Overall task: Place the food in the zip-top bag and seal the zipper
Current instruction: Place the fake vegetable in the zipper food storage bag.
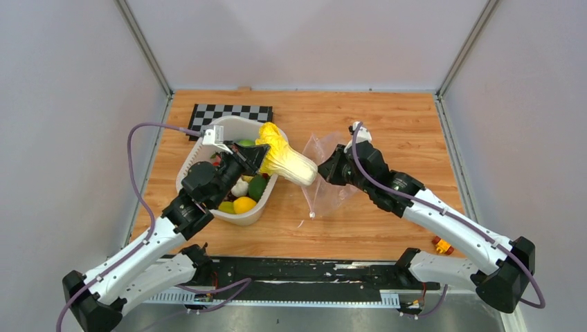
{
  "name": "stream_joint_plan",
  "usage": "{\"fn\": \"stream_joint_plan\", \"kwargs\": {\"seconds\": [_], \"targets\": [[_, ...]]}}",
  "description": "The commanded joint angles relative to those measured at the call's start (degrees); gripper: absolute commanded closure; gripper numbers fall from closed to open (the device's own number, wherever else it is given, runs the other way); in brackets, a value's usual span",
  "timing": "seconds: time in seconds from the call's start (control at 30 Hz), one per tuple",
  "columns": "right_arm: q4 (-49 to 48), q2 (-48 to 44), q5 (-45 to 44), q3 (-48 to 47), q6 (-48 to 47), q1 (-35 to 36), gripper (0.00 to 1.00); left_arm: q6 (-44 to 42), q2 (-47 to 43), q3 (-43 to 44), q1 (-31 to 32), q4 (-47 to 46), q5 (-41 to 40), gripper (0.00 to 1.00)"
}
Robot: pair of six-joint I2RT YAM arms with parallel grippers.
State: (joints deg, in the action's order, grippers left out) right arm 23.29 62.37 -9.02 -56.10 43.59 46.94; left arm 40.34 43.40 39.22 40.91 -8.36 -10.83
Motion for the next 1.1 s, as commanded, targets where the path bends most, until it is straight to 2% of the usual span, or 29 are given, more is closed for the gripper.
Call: {"fn": "stream_joint_plan", "kwargs": {"seconds": [0.0,0.17,0.4,0.63,0.8,1.07], "targets": [[-3.74,0.49,1.33,-3.23,1.41,0.35,1.0,-4.29,2.28,3.02,5.16,3.81,-9.39,1.0],[0.58,0.17,-3.5,-3.97,1.97,0.38,1.0,-5.47,2.99,3.87,7.16,5.47,-13.8,1.0],[-1.2,0.14,-1.75,-3.82,1.8,0.43,1.0,-5.96,2.53,4.02,7.48,6.33,-15.52,1.0],[2.93,0.89,-3.38,-6.14,-0.03,0.86,1.0,-6.73,3.74,5.69,8.67,10.32,-18.84,1.0],[5.51,2.21,-0.87,-9.05,-3.63,0.87,1.0,-8.61,5.66,7.87,11.33,13.28,-23.46,1.0],[7.37,0.95,-6.77,-7.44,-1.31,0.87,1.0,-9.37,4.43,7.67,13.98,14.59,-28.74,1.0]]}}
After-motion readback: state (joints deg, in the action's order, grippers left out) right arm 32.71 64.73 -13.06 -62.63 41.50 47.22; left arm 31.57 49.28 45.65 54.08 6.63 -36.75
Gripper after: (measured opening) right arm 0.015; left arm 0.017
